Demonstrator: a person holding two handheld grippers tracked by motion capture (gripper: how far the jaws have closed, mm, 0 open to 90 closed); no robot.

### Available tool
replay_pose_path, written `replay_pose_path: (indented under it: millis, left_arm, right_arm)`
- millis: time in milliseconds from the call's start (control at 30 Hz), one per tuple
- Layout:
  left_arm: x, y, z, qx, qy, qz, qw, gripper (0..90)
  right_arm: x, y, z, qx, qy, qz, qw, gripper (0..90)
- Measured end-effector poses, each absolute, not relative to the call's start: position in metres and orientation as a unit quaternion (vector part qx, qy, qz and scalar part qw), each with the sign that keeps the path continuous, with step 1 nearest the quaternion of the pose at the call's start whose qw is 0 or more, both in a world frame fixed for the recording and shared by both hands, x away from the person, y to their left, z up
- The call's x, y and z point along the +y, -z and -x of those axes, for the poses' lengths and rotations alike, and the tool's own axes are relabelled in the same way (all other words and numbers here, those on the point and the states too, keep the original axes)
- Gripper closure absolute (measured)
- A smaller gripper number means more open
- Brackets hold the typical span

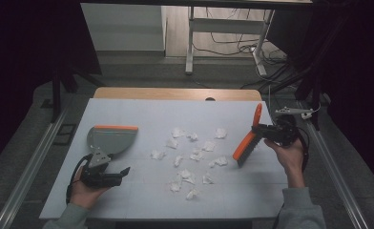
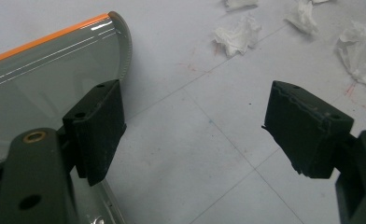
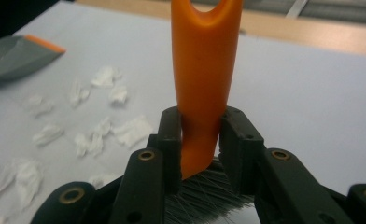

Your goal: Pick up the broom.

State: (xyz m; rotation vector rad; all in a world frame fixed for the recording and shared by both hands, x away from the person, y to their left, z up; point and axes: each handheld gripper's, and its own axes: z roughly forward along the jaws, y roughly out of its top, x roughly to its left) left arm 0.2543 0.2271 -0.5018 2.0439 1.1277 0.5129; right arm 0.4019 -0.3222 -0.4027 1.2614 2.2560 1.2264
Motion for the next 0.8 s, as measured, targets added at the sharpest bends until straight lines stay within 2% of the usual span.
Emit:
replay_pose_path:
  millis: [367, 567, 800]
  left_arm:
    - [0.226, 0.502, -0.255, 0.439, -0.202, -0.795, 0.367, 21.2]
    - [0.209, 0.494, -0.260, 0.419, -0.203, -0.797, 0.385, 21.3]
    - [0.154, 0.478, -0.268, 0.355, -0.204, -0.818, 0.404, 21.4]
  right_arm:
    - [-0.318, 0.386, -0.387, 0.757, -0.473, -0.402, 0.205, 70.5]
    - [-0.311, 0.376, -0.380, 0.746, -0.504, -0.388, 0.198, 70.5]
    - [-0.290, 0.375, -0.376, 0.745, -0.529, -0.369, 0.169, 70.5]
